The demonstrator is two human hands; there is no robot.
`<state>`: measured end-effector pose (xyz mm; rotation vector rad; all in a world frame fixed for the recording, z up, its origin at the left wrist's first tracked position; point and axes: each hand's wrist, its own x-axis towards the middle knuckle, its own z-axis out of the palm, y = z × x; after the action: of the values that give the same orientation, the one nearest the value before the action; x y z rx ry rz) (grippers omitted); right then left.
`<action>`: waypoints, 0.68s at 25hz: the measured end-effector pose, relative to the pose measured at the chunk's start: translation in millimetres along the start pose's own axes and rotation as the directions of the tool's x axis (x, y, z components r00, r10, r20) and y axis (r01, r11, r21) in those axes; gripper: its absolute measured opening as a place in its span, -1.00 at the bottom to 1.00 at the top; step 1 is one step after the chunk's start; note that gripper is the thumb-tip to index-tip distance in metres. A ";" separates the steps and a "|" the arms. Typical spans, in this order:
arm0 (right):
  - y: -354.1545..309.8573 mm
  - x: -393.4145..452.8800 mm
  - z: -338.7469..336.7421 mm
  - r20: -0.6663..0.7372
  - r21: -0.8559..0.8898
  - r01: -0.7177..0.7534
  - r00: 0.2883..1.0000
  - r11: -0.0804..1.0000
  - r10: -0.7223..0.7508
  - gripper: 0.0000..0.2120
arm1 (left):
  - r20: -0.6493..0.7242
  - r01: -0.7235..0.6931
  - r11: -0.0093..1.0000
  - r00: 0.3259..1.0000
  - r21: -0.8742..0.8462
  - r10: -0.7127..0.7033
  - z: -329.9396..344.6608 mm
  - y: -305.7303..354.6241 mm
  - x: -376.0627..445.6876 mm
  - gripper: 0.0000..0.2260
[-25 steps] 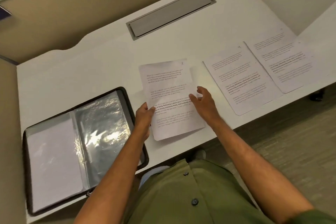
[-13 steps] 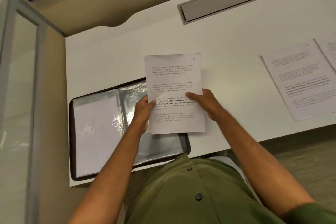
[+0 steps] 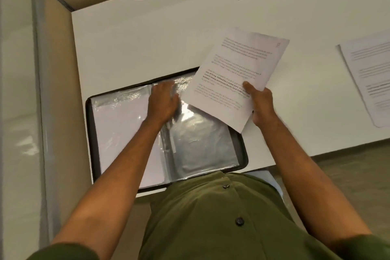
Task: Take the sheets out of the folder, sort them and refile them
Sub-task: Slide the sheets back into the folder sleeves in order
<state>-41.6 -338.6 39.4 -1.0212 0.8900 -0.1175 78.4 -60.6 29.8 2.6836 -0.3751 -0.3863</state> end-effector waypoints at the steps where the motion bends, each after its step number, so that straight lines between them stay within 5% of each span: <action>1: -1.3 0.4 -0.6 -0.037 0.031 -0.004 0.999 1.000 0.005 -0.69 | 0.027 -0.043 0.993 0.999 0.110 0.040 3.6 -2.2 5.6 -0.63; 5: -2.7 1.4 -2.4 -0.118 0.086 -0.043 0.992 0.995 0.053 -0.75 | -0.026 -0.040 0.961 0.998 0.275 0.049 21.2 2.3 0.5 -0.56; 11: -3.6 9.4 10.4 -0.171 0.059 -0.051 0.983 0.997 0.061 -0.68 | -0.151 -0.076 0.980 0.983 0.185 0.104 22.9 -6.7 2.0 -0.75; 17: -23.9 27.4 35.6 -0.146 0.151 -0.074 0.985 0.986 0.096 -0.68 | -0.063 -0.130 0.985 0.988 0.111 0.138 6.8 -14.3 21.1 -0.96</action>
<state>8.3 -340.1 49.6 -0.8449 1.0485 -0.1883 98.7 -57.0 13.3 2.7470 -0.5666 -0.2375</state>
